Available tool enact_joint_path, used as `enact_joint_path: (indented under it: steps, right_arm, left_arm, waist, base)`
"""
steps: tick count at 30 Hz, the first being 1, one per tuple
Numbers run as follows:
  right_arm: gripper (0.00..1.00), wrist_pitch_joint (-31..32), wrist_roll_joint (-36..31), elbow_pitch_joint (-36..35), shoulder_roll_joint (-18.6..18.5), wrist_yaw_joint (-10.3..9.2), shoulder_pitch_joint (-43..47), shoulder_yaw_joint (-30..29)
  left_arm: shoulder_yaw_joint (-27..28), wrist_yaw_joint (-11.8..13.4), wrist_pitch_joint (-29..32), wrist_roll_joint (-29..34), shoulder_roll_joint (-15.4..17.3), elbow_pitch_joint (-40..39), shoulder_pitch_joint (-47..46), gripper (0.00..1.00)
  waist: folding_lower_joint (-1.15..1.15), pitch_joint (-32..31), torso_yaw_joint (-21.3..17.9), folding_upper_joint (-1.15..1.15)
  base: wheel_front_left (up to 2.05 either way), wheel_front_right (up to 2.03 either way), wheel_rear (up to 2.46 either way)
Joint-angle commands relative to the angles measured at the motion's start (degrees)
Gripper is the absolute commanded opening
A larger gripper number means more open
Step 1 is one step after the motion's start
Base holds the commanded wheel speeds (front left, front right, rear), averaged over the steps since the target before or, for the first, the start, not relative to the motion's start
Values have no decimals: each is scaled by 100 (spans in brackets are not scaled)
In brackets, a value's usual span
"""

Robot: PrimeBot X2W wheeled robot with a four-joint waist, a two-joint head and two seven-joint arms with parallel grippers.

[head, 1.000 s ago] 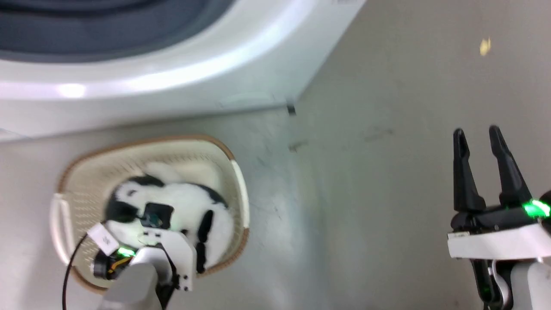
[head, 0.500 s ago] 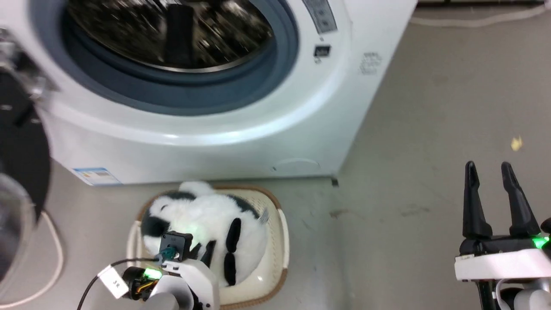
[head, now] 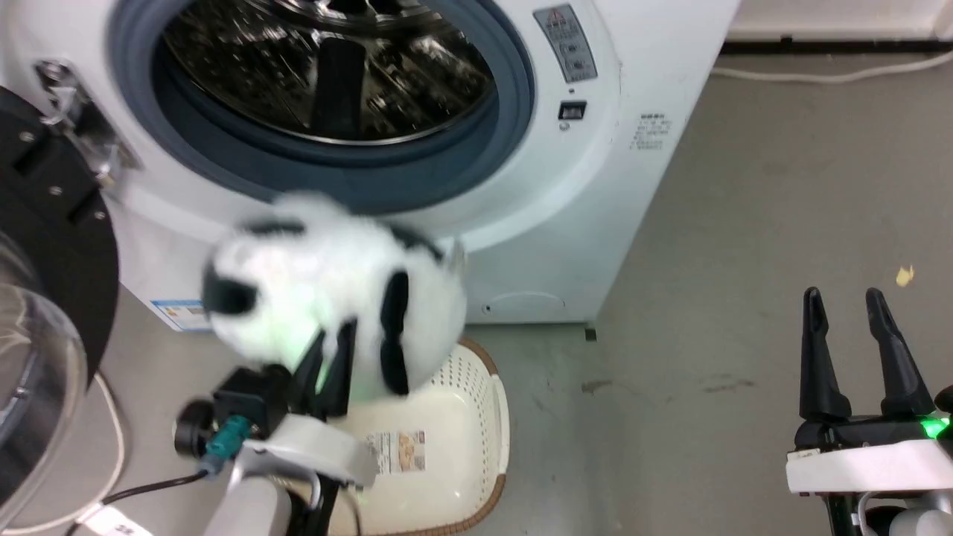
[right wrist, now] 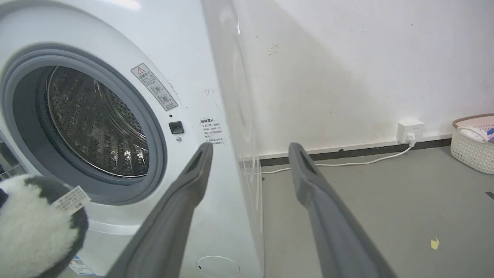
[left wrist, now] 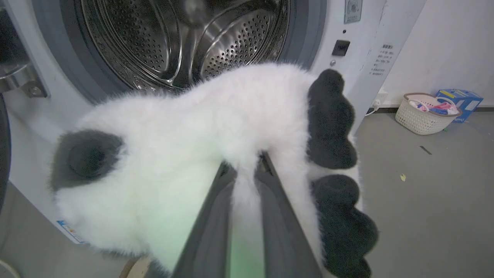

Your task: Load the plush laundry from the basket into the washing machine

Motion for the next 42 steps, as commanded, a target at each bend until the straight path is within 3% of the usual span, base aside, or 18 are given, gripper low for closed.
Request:
enact_joint_path:
  steps: [1, 7, 15, 17, 22, 25, 26, 37, 38, 39, 42]
  right_arm:
    - [100, -24, -19, -41, -4, -4, -7, -18]
    - [100, -24, -22, -100, -4, -4, -143, 15]
    - [100, -24, 159, -180, -4, -4, -519, 158]
    - [100, -24, 317, -200, -4, -4, -703, 220]
    - [100, -24, 507, -205, -4, -4, -969, 367]
    - [100, -24, 637, -202, -4, -4, -1090, 417]
    - [100, -24, 733, -199, -4, -4, -1178, 453]
    - [100, -24, 823, -164, -4, -4, -1311, 463]
    - [100, -24, 815, -163, -4, -4, -1323, 453]
    - [100, -24, 800, -165, -4, -4, -1333, 441]
    - [100, -24, 737, -211, -4, -4, -1351, 376]
  left_arm:
    - [156, -22, -39, 52, -70, -437, -55, 0]
    - [359, -145, -39, 290, 50, -1118, -655, 0]
    - [541, -213, 391, 290, 446, -720, -2558, 0]
    - [723, -190, 873, 259, 707, -164, -3629, 0]
    - [906, -163, 1216, 299, 1114, 785, -4949, 0]
    - [765, -192, 1358, 488, 1332, 1298, -5639, 0]
    - [705, -157, 1501, 603, 1456, 1843, -6199, 0]
    - [263, -54, 1701, 1075, 1680, 3373, -7155, 0]
    - [241, -46, 1643, 1084, 1669, 3456, -7151, 89]
    - [220, -33, 1568, 1094, 1660, 3530, -7139, 100]
    - [209, 8, 1277, 1061, 1606, 3731, -7038, 100]
  waist:
    - [0, 197, -68, 0]
    - [0, 767, -295, 0]
    - [0, 1805, -716, 0]
    - [0, 2334, -956, 0]
    - [0, 2878, -1248, 0]
    - [0, 3125, -1387, 0]
    - [0, 3290, -1476, 0]
    - [0, 3484, -1518, 0]
    - [0, 3458, -1494, 0]
    - [0, 3424, -1467, 0]
    - [0, 3250, -1363, 0]
  base:
    - [0, 0, 0]
    - [0, 0, 0]
    - [0, 0, 0]
    - [0, 0, 0]
    - [0, 0, 0]
    - [0, 0, 0]
    - [0, 0, 0]
    - [0, 0, 0]
    - [0, 0, 0]
    - [0, 0, 0]
    - [0, 0, 0]
